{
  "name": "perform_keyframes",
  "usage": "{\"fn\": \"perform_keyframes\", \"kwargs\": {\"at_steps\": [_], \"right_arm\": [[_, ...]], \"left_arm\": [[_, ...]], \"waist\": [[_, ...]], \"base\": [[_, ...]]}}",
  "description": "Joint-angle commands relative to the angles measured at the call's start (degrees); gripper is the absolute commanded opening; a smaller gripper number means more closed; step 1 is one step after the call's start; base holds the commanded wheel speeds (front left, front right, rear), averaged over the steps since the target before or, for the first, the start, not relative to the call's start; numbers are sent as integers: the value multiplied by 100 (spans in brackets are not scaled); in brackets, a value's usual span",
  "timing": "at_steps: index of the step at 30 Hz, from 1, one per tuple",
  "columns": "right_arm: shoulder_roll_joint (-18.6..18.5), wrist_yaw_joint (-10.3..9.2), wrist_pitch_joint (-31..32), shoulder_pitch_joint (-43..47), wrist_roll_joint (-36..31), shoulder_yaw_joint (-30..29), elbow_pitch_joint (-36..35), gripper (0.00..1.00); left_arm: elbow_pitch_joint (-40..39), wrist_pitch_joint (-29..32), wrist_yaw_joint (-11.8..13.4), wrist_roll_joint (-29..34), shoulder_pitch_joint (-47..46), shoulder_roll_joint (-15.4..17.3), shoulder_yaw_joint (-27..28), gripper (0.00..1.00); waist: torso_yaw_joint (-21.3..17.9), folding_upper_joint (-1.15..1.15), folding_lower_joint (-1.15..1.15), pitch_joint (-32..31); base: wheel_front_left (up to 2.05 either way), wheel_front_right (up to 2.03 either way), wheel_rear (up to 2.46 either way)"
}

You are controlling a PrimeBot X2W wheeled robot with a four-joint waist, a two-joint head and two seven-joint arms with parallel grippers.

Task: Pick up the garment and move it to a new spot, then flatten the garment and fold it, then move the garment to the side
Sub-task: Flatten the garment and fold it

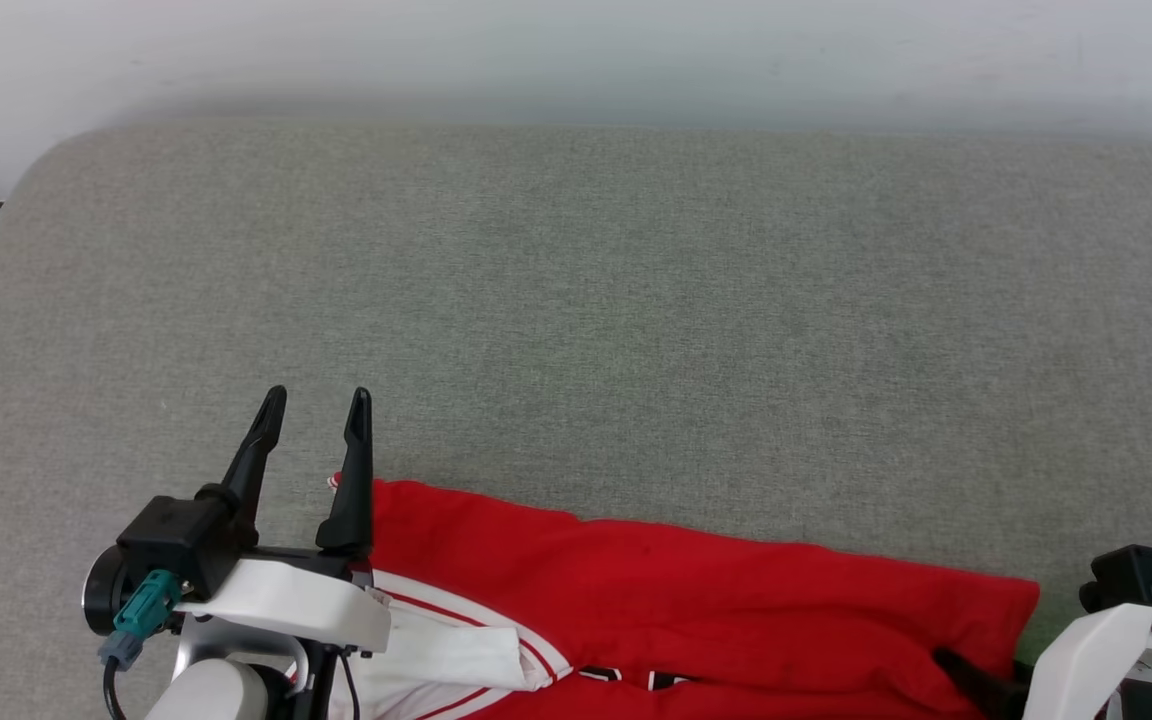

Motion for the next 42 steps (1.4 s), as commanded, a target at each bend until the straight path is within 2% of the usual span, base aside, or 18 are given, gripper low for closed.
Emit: {"fn": "perform_keyframes", "kwargs": {"at_steps": [1, 2, 9, 15, 19, 24, 26, 31, 35, 38, 42], "right_arm": [[153, -4, 61, 81, 79, 161, 207, 40], [162, -4, 23, 55, 94, 192, 234, 0], [-89, -4, -257, -280, 171, 157, 28, 0], [-278, -5, -191, -380, 223, -108, -253, 0], [-364, -5, -95, -360, 180, -528, -270, 0], [-406, -5, 108, -326, 156, -1338, -201, 0], [-286, -5, 254, -373, 281, -1682, -169, 0], [306, -4, 1117, -587, 1208, -2271, -67, 0], [620, -4, 1801, -650, 2112, -2378, -42, 0], [677, -4, 2094, -681, 2984, -2233, 160, 0], [681, -4, 1920, -710, 4171, -1532, 551, 0]], "left_arm": [[14, -36, -12, 27, 62, -22, 15, 100], [16, -37, -12, 44, 64, -32, 48, 100], [91, -39, -9, 144, 156, -41, 148, 100], [99, -40, 18, 165, 276, -34, 181, 100], [24, -40, 32, 210, 352, -41, 212, 100], [-4, -40, 51, 210, 443, -29, 233, 100], [-1, -40, 55, 199, 453, -23, 229, 100], [7, -40, 63, 166, 482, -39, 223, 100], [37, -38, 44, 165, 489, -62, 203, 100], [52, -34, 29, 154, 495, -73, 173, 100], [12, -26, -7, 184, 430, -59, 134, 100]], "waist": [[-15, 0, 0, 5], [-35, 0, 0, 2], [-218, 0, 0, -167], [-339, 0, 0, -393], [-371, 0, 0, -513], [-399, 0, 0, -579], [-403, 0, 0, -589], [-406, 0, 0, -616], [-385, 0, 0, -650], [-361, 0, 0, -682], [-304, 0, 0, -678]], "base": [[0, 0, 0], [0, 0, 0], [0, 0, 0], [0, 0, 0], [0, 0, 0], [0, 0, 0], [0, 0, 0], [0, 0, 0], [0, 0, 0], [0, 0, 0], [0, 0, 0]]}}
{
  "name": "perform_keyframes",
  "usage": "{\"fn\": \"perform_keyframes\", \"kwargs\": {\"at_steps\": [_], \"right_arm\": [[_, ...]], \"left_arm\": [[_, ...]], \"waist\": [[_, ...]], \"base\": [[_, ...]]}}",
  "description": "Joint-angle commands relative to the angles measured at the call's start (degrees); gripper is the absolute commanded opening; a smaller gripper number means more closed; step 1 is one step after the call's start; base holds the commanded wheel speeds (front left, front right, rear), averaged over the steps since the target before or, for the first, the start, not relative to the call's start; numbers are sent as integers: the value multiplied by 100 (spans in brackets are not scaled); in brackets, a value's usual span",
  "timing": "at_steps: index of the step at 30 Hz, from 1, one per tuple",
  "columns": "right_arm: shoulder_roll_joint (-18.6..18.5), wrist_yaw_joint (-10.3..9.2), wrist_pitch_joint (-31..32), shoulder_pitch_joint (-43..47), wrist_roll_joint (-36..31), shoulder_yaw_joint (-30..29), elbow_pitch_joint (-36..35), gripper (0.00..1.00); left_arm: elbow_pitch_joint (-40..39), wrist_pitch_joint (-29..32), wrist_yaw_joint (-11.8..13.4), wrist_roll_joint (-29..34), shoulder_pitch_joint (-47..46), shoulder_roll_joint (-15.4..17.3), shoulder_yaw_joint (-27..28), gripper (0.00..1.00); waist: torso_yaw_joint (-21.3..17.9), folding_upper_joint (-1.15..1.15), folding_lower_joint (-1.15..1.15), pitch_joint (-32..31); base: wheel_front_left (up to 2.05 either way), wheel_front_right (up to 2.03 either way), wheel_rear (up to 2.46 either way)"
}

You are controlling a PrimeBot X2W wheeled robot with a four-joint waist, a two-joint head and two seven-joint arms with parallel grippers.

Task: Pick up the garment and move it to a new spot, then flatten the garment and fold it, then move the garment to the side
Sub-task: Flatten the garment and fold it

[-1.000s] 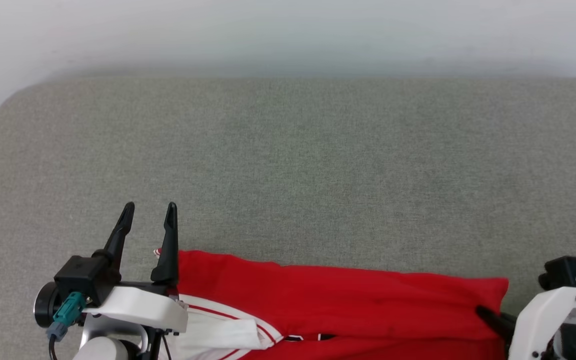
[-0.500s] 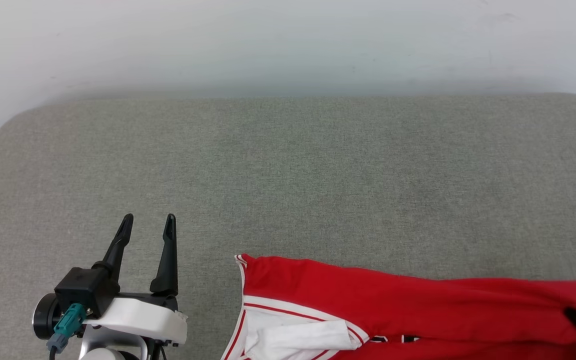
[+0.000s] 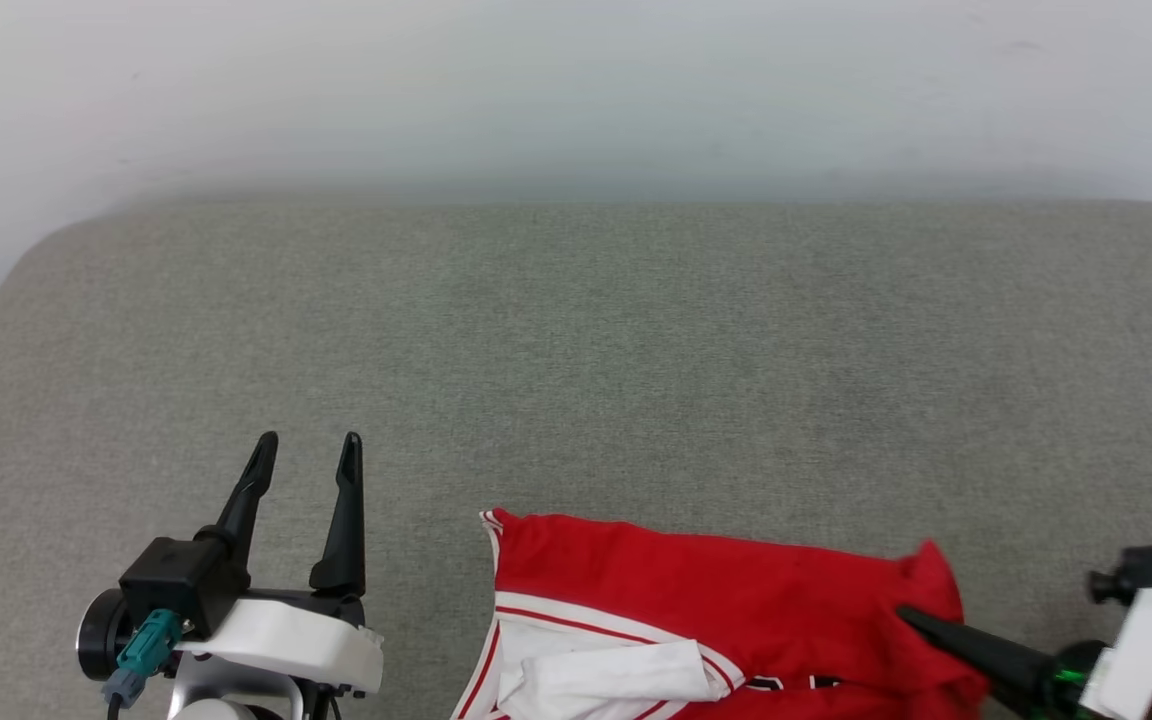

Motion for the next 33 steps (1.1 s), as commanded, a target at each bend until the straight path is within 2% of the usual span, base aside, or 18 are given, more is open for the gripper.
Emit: {"fn": "perform_keyframes", "kwargs": {"at_steps": [1, 7, 12, 16, 23, 24, 25, 26, 33], "right_arm": [[28, -4, -149, -95, 298, 251, 63, 0], [29, -4, -871, -166, 1299, 1597, 192, 0], [28, -4, -1491, -416, 1708, 2707, 247, 0], [24, -4, -2023, -639, 1818, 3380, 334, 0], [22, -4, -2530, -854, 1536, 3959, 745, 0], [22, -4, -2590, -863, 1511, 3998, 795, 12], [22, -4, -2629, -862, 1516, 4039, 833, 49], [20, -4, -2674, -868, 1509, 4061, 851, 100], [15, -4, -3020, -970, 1395, 4115, 549, 100]], "left_arm": [[-25, -14, -36, 33, -43, -15, -26, 100], [-40, 9, -76, 49, -214, -67, -97, 100], [30, 1, -107, 23, -310, -136, -117, 100], [94, -11, -159, 7, -386, -233, -121, 100], [231, -25, -303, 64, -552, -414, -105, 100], [259, -27, -331, 71, -576, -434, -86, 100], [280, -28, -347, 91, -593, -455, -65, 100], [296, -29, -362, 113, -597, -471, -43, 100], [414, -32, -499, 228, -529, -576, 122, 100]], "waist": [[48, 0, 0, 12], [330, 0, 0, 169], [577, 0, 0, 346], [757, 0, 0, 479], [955, 0, 0, 779], [956, 0, 0, 803], [955, 0, 0, 816], [949, 0, 0, 827], [770, 0, 0, 696]], "base": [[0, 0, 0], [0, 0, 0], [0, 0, 0], [0, 0, 0], [0, 0, 0], [0, 0, 0], [0, 0, 0], [0, 0, 0], [0, 0, 0]]}}
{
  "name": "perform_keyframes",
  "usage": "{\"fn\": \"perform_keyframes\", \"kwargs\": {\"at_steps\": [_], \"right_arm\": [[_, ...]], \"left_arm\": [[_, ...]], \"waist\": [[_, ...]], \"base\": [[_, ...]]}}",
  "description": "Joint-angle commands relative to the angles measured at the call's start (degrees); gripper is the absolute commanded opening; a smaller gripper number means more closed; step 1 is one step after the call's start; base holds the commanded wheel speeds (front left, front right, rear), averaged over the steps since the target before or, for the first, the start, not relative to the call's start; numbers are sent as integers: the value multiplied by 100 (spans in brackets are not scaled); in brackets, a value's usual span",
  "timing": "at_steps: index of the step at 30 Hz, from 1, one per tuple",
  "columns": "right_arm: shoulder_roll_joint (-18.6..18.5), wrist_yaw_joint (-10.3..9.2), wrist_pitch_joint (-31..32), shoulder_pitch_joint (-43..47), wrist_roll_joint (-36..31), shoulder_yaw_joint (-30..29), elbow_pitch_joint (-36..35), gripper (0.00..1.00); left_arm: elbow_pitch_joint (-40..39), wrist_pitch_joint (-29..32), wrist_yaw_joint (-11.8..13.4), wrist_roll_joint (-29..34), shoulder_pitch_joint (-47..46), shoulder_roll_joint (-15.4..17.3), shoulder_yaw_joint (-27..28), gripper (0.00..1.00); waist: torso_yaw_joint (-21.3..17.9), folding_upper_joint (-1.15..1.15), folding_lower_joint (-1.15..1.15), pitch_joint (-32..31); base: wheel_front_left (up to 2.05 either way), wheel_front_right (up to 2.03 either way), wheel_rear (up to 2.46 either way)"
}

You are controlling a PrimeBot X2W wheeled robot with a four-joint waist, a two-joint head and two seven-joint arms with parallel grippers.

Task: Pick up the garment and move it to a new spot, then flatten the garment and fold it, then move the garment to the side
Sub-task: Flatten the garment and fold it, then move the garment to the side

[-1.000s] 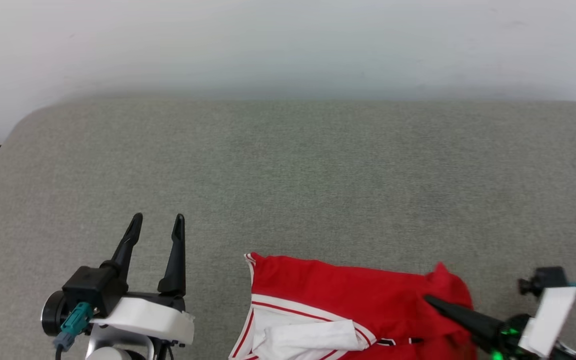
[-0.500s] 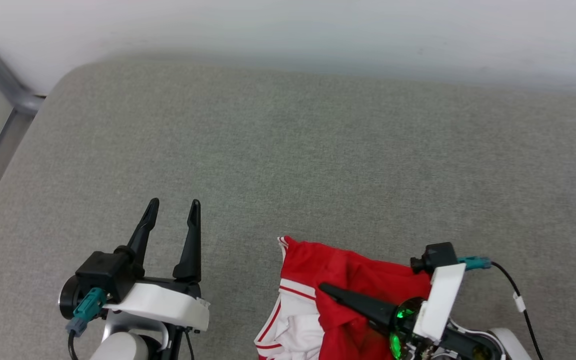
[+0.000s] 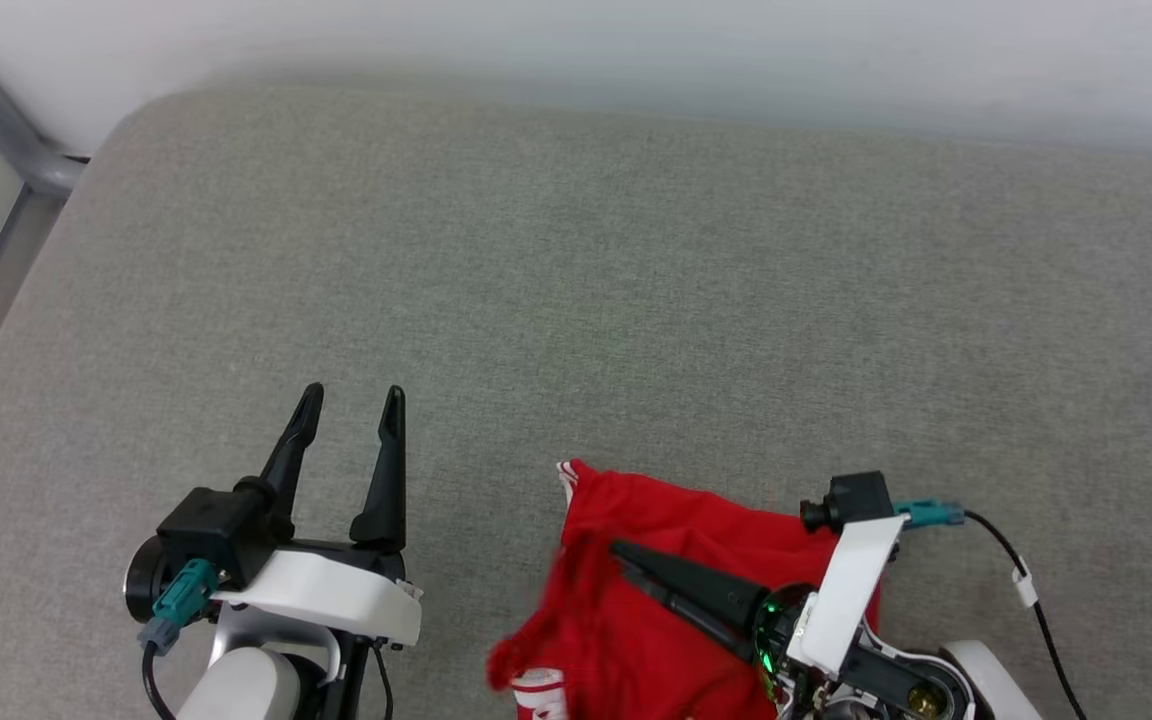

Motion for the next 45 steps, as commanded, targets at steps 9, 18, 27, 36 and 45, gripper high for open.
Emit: {"fn": "perform_keyframes", "kwargs": {"at_steps": [9, 18, 27, 36, 45], "right_arm": [[-373, -4, -1483, -127, -1393, -301, -1029, 100], [-782, -4, -2975, 304, -3982, -1267, -1144, 100], [-520, -4, -3684, 1039, -6585, -2362, -1798, 100], [-144, -4, -3686, 1949, -7560, -2681, -2711, 100], [-45, -4, -3483, 2363, -7623, -2690, -3073, 100]], "left_arm": [[87, -28, -109, 133, 101, -22, 137, 100], [222, -28, -80, 172, 202, 48, 220, 100], [389, -28, -57, 184, 347, 182, 312, 100], [474, -28, -86, 238, 575, 310, 311, 100], [416, -28, -24, 300, 766, 214, 312, 100]], "waist": [[-392, 0, 0, -304], [-665, 0, 0, -545], [-775, 0, 0, -898], [-804, 0, 0, -1228], [-815, 0, 0, -1281]], "base": [[0, 0, 0], [0, 0, 0], [0, 0, 0], [0, 0, 0], [0, 0, 0]]}}
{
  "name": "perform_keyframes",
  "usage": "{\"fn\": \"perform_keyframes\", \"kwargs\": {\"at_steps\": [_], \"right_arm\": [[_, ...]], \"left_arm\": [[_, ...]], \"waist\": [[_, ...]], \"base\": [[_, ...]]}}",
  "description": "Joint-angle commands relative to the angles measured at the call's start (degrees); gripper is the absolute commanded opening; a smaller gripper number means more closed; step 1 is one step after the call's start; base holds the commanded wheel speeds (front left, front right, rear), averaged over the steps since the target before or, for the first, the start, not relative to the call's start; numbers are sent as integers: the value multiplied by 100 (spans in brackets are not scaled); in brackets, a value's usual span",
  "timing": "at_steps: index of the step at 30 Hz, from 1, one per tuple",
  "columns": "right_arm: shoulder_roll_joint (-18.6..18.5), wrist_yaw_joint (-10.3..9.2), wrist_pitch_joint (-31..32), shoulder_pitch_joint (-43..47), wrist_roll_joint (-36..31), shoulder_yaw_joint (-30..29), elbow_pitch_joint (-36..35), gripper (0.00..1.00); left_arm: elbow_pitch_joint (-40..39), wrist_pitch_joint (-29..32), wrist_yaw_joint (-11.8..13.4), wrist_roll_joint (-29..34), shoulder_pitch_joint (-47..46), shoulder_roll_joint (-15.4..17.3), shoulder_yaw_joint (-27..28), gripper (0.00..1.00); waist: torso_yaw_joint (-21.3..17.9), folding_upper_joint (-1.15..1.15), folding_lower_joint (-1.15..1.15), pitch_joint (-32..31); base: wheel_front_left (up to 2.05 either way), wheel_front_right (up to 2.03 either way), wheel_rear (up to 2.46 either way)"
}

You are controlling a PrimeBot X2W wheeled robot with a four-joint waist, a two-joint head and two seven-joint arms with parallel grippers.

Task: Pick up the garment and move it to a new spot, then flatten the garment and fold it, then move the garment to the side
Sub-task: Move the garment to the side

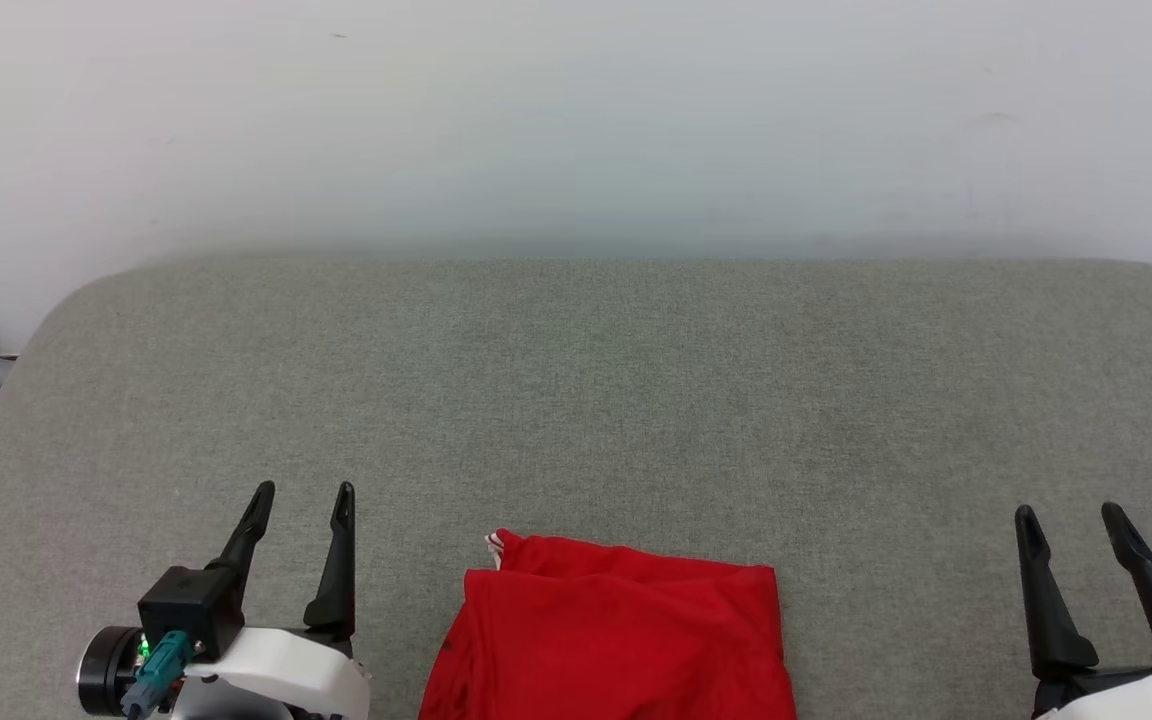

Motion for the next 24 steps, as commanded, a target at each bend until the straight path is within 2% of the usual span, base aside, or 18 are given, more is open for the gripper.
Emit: {"fn": "perform_keyframes", "kwargs": {"at_steps": [1, 7, 13, 15, 18, 24], "right_arm": [[29, -6, 22, 41, -23, 1, -53, 100], [57, -6, 202, 18, 120, -64, -75, 100], [65, -5, 843, 37, 1132, -541, 314, 100], [67, -5, 1196, -26, 1832, -688, 588, 100], [66, -5, 1847, -108, 2442, -683, 972, 100], [55, -5, 3199, -316, 3537, -174, 1467, 100]], "left_arm": [[-15, -12, 5, 4, 55, -22, 14, 100], [-38, -12, -27, 6, -51, -64, 69, 100], [-130, -12, -62, 27, -213, -135, 131, 100], [-177, -12, -73, 48, -263, -166, 139, 100], [-229, -12, -118, 100, -364, -206, 153, 100], [-255, -12, -196, 199, -586, -344, 216, 100]], "waist": [[4, 0, 1, 5], [33, 0, 1, 36], [160, 0, 1, 171], [222, 0, 1, 270], [327, 0, 1, 460], [576, 0, 1, 867]], "base": [[0, 0, 0], [0, 0, 0], [0, 0, 0], [0, 0, 0], [0, 0, 0], [0, 0, 0]]}}
